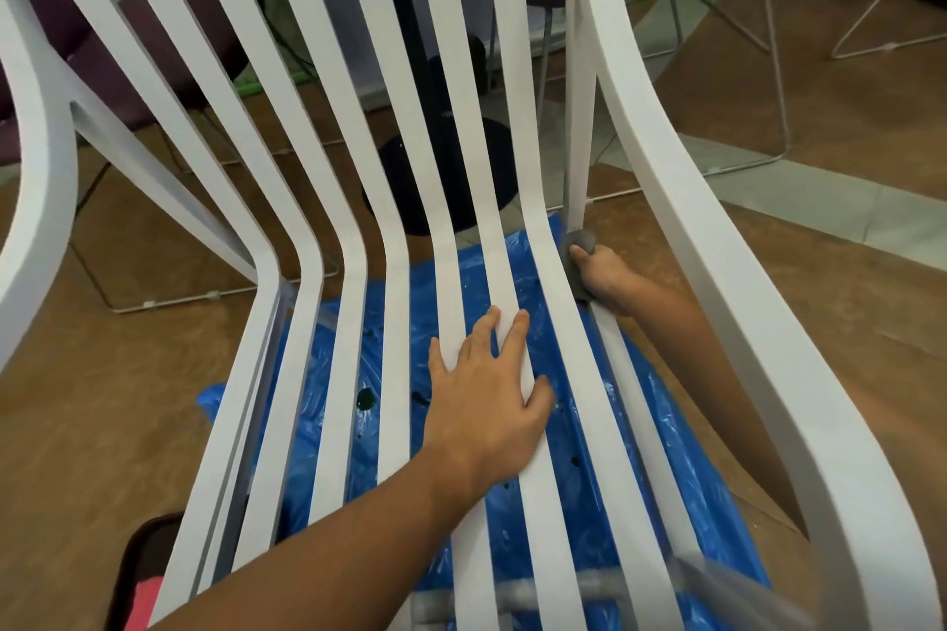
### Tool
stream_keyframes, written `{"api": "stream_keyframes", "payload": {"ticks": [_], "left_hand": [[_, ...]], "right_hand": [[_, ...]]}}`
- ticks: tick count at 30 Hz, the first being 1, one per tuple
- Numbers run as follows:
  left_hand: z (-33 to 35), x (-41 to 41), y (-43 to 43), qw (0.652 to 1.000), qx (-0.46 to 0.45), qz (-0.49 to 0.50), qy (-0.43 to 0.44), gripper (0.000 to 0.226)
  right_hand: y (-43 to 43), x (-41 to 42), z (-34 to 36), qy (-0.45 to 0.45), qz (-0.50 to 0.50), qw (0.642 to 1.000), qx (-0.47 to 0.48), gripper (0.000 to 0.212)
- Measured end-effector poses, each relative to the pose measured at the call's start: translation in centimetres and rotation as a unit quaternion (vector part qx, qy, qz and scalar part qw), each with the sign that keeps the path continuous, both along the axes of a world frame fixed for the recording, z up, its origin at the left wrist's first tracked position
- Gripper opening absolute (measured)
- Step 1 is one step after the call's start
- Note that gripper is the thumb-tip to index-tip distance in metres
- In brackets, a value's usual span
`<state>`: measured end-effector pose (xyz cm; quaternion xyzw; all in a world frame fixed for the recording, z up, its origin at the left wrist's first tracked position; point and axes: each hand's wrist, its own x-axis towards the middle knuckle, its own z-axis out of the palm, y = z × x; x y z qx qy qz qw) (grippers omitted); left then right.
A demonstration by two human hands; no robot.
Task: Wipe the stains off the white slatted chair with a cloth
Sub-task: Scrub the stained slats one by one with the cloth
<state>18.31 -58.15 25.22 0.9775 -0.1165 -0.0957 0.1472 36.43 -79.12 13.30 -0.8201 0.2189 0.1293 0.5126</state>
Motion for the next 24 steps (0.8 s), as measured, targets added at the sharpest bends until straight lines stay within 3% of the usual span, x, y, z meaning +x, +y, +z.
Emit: {"api": "stream_keyframes", "payload": {"ticks": [5, 10, 15, 19, 24], "left_hand": [[0.0, 0.0, -0.1, 1.000, 0.005, 0.001, -0.001, 0.068], [-0.1, 0.0, -0.1, 1.000, 0.011, 0.003, -0.005, 0.068], [0.0, 0.0, -0.1, 1.000, 0.006, 0.003, -0.007, 0.068], [0.0, -0.1, 0.0, 1.000, 0.004, 0.006, -0.002, 0.069], [-0.1, -0.1, 0.0, 1.000, -0.004, 0.007, -0.001, 0.069]], "right_hand": [[1.1, -6.1, 4.0, -0.042, 0.023, 0.999, 0.011, 0.040], [0.5, -13.2, 5.1, -0.031, 0.036, 0.989, 0.141, 0.033], [0.3, -21.0, 5.1, 0.015, -0.008, 0.974, 0.224, 0.051], [-0.1, -26.4, 4.3, 0.047, -0.030, 0.958, 0.283, 0.105], [-0.3, -29.3, 4.3, 0.065, -0.060, 0.933, 0.350, 0.077]]}}
